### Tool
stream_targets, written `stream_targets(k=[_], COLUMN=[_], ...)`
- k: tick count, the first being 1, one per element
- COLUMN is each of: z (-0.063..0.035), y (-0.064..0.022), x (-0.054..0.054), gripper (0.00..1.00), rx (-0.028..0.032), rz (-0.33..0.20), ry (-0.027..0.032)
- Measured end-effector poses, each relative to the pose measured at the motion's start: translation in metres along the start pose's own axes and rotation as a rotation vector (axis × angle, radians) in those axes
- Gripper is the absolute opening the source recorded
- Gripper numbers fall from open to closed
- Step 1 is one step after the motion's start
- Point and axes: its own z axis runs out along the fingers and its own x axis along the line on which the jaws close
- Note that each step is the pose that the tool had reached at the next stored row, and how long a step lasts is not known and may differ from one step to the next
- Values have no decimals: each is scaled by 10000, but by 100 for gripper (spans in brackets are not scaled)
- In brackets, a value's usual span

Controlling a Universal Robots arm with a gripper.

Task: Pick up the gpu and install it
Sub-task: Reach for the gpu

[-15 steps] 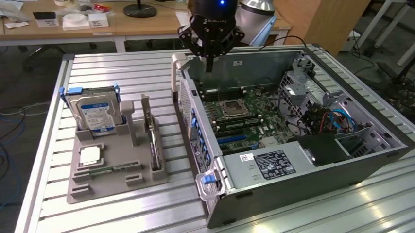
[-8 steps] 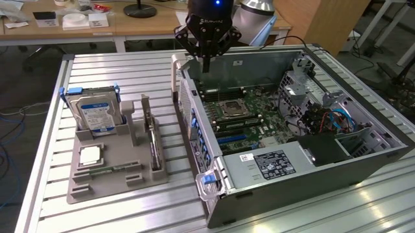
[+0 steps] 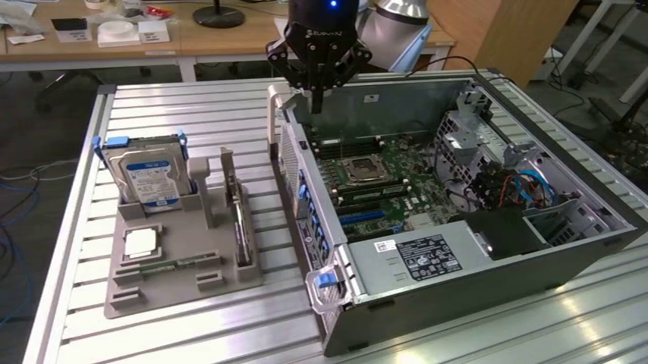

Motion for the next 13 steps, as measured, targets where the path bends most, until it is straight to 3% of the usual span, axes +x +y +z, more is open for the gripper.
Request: stream_targets(k=[13], z=[-2], y=[-6], x=[84], gripper=[11], rx=[-1], rz=[-3], ry=[0])
